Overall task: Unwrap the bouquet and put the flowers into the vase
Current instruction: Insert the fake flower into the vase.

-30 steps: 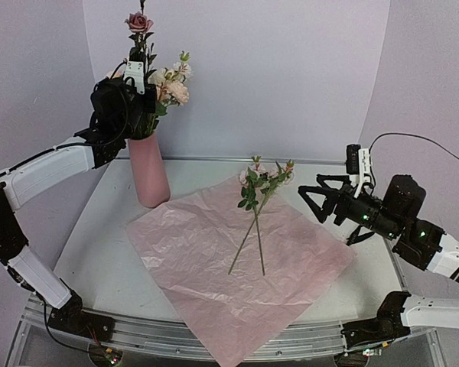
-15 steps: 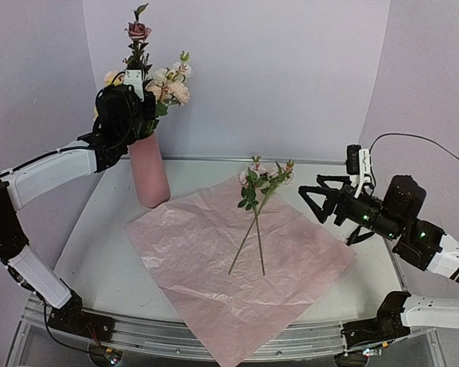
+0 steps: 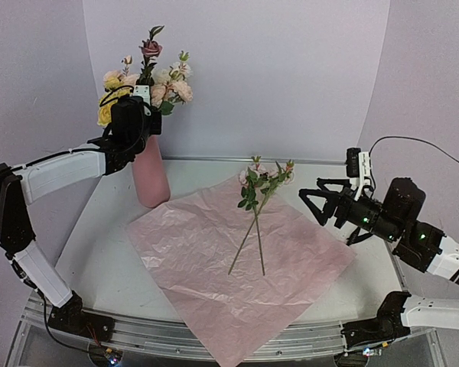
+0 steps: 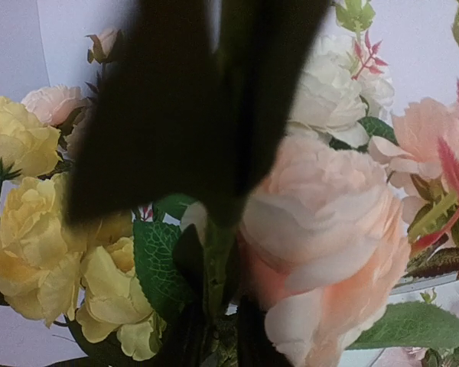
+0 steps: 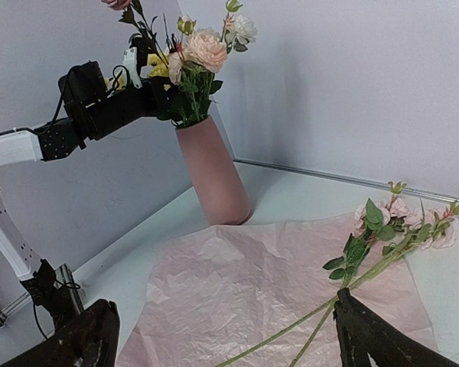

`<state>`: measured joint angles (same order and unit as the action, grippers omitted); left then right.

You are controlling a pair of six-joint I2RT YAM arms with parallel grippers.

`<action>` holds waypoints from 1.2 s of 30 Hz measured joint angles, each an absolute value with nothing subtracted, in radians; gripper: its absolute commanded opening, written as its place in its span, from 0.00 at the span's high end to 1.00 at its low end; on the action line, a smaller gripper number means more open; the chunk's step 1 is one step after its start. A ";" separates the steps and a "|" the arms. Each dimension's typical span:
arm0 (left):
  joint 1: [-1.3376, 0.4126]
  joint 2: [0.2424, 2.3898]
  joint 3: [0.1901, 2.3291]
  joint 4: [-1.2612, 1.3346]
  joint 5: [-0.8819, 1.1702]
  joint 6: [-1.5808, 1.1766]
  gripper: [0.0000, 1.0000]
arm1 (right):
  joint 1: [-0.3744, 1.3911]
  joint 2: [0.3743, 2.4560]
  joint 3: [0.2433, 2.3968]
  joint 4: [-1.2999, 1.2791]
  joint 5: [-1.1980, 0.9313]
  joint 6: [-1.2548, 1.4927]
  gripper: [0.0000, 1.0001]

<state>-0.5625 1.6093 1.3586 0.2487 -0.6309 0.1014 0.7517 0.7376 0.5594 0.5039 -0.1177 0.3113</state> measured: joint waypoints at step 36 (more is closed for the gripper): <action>-0.560 1.397 1.253 -0.147 -0.441 -0.247 0.25 | 0.752 0.809 0.560 0.501 -0.140 0.341 0.02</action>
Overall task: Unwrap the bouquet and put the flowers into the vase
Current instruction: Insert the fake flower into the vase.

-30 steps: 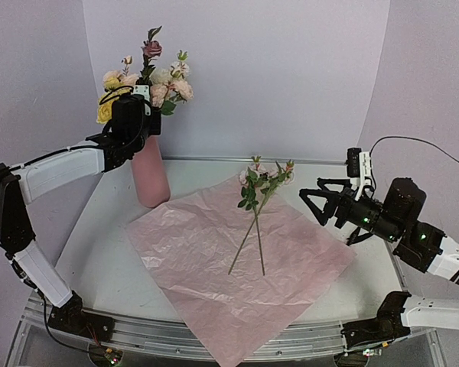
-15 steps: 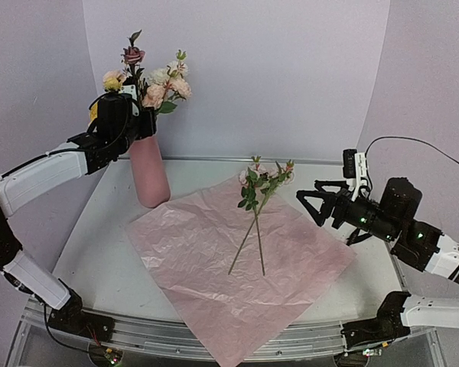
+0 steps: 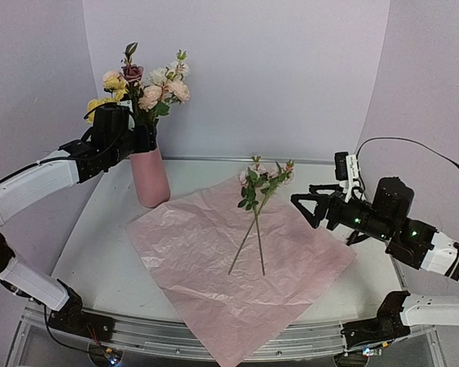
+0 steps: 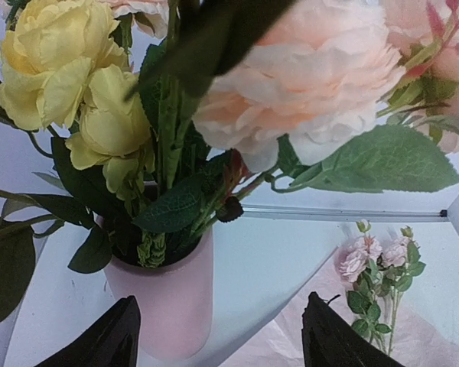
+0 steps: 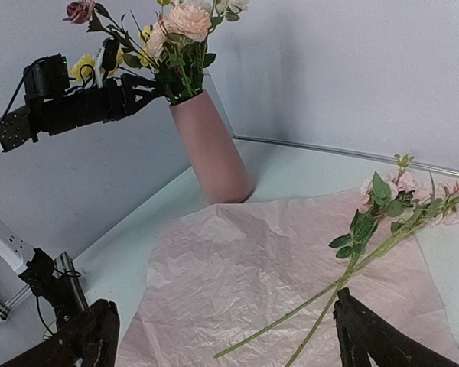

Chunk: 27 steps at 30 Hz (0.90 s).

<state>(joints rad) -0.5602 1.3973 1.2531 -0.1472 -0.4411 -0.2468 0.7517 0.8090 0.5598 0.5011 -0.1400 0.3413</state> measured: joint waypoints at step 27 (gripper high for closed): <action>-0.560 1.059 1.292 -0.342 -0.287 -0.395 0.23 | 0.752 0.883 0.575 0.501 -0.143 0.360 0.02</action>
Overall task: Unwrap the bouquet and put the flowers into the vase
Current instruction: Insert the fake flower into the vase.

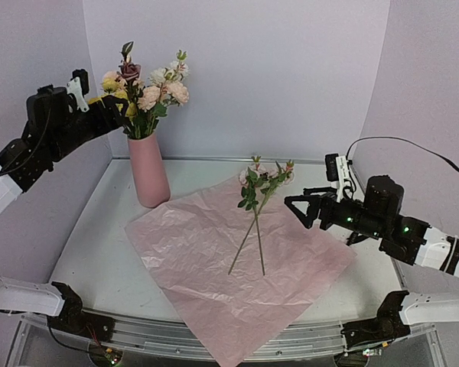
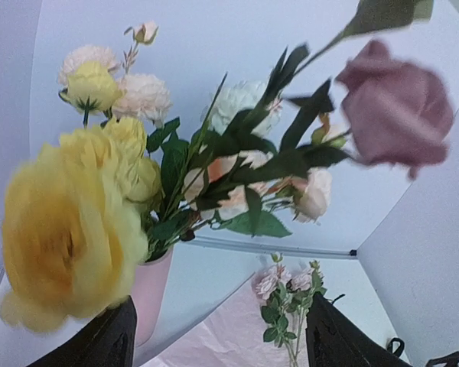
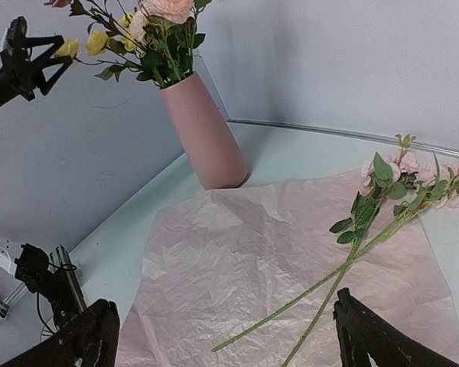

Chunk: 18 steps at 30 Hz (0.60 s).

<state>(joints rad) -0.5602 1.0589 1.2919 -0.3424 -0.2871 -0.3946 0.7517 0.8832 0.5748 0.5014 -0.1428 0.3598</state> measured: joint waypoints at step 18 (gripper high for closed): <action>-0.560 1.162 1.633 -0.340 -0.213 -0.417 0.35 | 0.752 0.871 0.580 0.502 -0.146 0.373 0.02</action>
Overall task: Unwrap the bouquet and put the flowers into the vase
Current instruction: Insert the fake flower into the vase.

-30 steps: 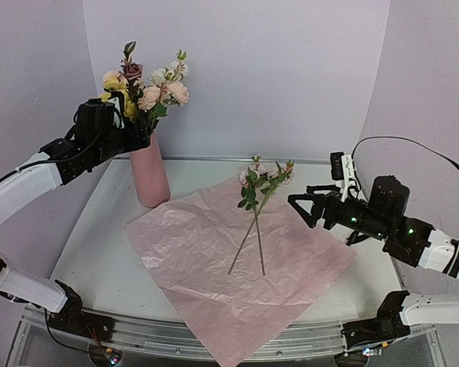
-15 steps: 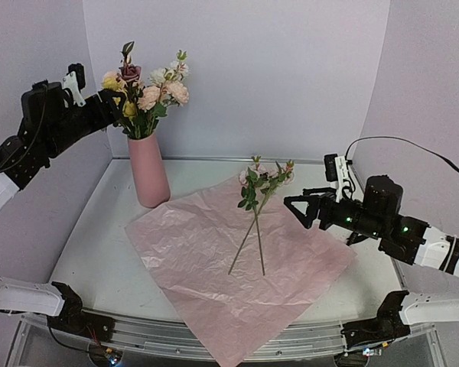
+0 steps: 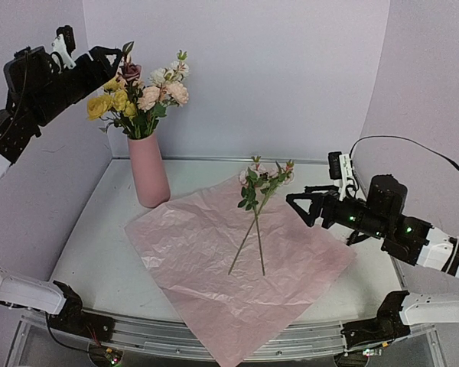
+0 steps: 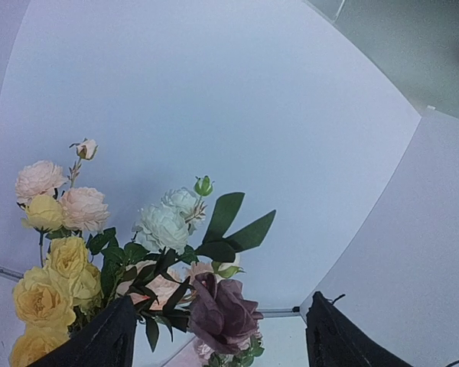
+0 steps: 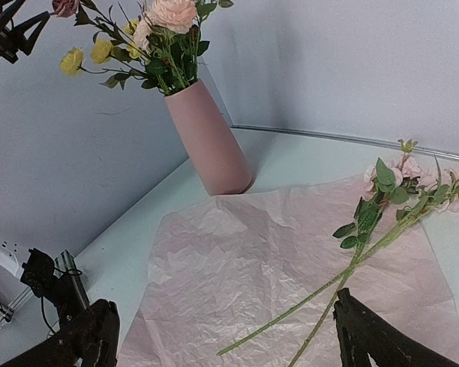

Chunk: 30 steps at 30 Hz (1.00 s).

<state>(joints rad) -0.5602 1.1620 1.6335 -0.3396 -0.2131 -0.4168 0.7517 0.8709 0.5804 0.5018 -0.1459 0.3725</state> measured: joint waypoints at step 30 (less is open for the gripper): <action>-0.560 1.353 1.621 -0.332 -0.373 -0.261 0.39 | 0.752 0.855 0.580 0.501 -0.133 0.386 0.02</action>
